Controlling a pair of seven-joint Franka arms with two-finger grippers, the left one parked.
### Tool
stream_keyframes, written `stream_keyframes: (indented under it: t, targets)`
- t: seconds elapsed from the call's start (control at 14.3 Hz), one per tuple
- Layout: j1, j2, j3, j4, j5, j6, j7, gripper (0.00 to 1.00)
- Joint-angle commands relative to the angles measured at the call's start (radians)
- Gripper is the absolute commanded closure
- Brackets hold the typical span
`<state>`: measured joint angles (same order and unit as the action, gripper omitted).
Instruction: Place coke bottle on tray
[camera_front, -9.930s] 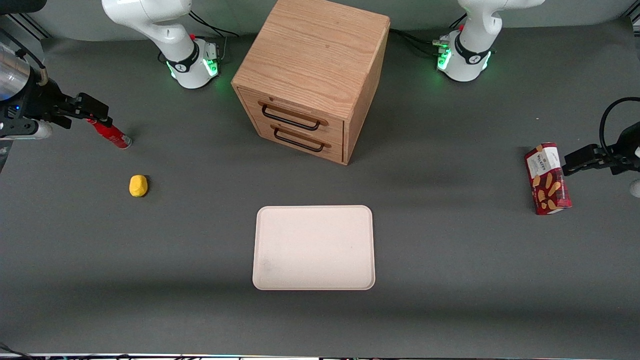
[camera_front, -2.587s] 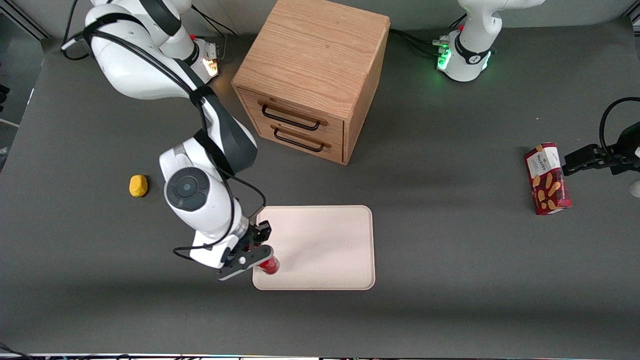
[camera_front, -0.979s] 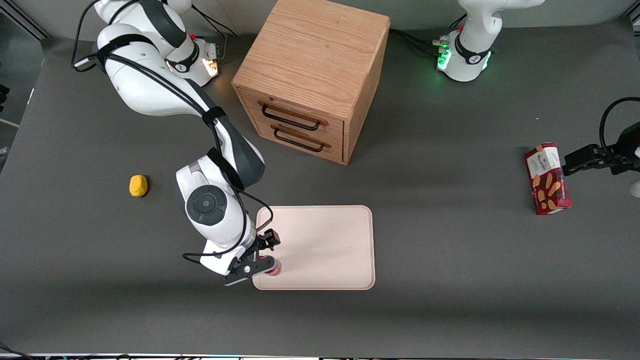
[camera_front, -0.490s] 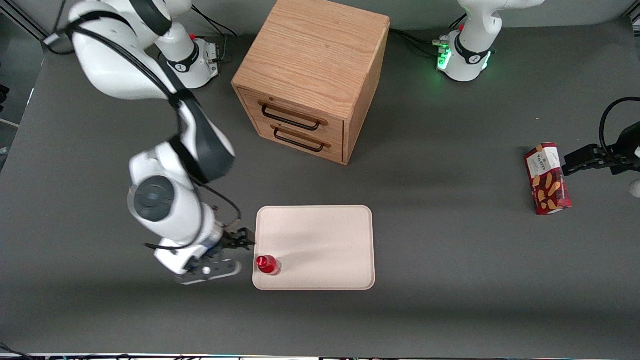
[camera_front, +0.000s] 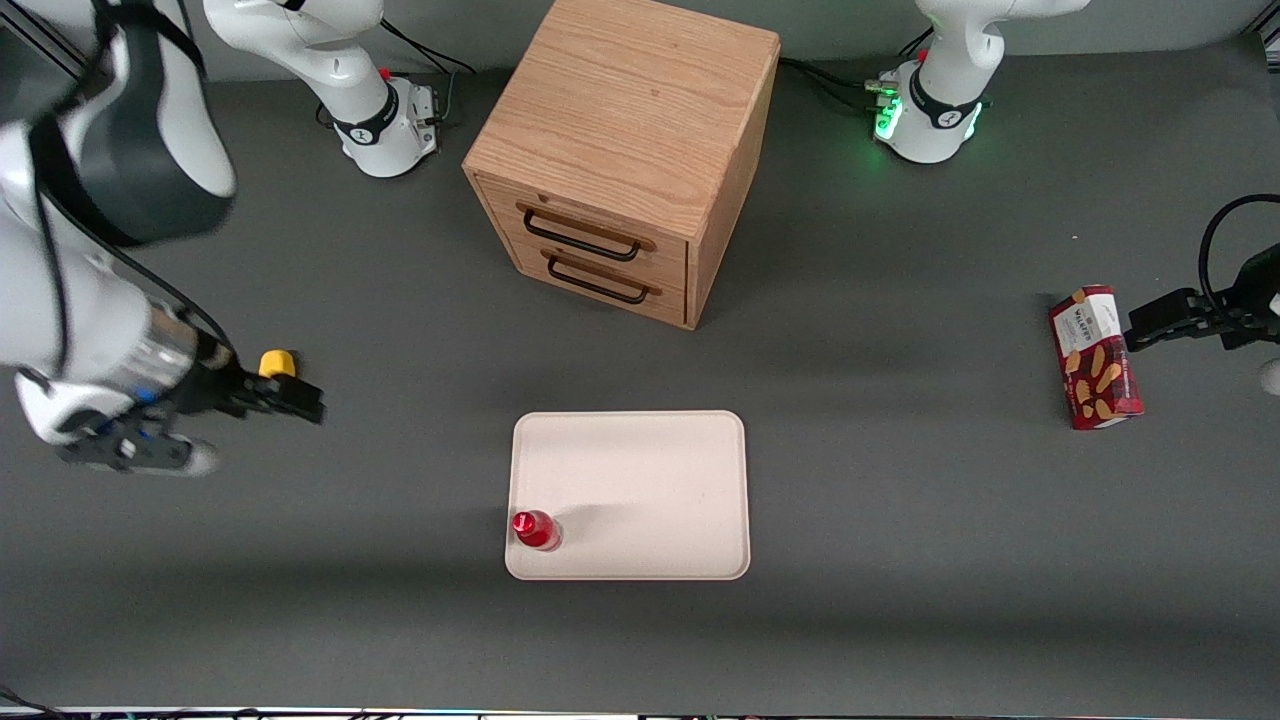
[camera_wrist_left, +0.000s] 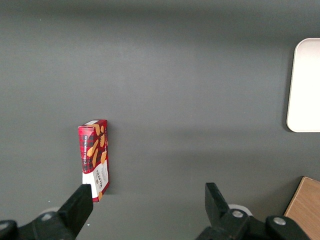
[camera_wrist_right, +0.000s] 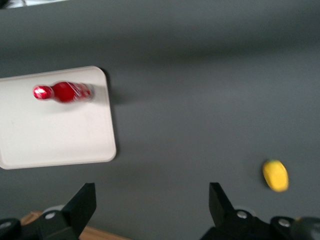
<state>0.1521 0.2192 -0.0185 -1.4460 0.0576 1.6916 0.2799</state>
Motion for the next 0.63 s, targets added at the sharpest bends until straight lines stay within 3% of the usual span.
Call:
stream_keyframes:
  t: [0.0, 0.21, 0.28, 0.56]
  targets:
    - [0.014, -0.249, -0.061, -0.292, 0.022, 0.031, -0.060, 0.00]
    - [0.014, -0.322, -0.119, -0.338, -0.005, -0.001, -0.155, 0.00]
    - [0.015, -0.316, -0.120, -0.321, -0.060, -0.006, -0.195, 0.00]
    - [0.020, -0.267, -0.097, -0.234, -0.071, -0.090, -0.180, 0.00]
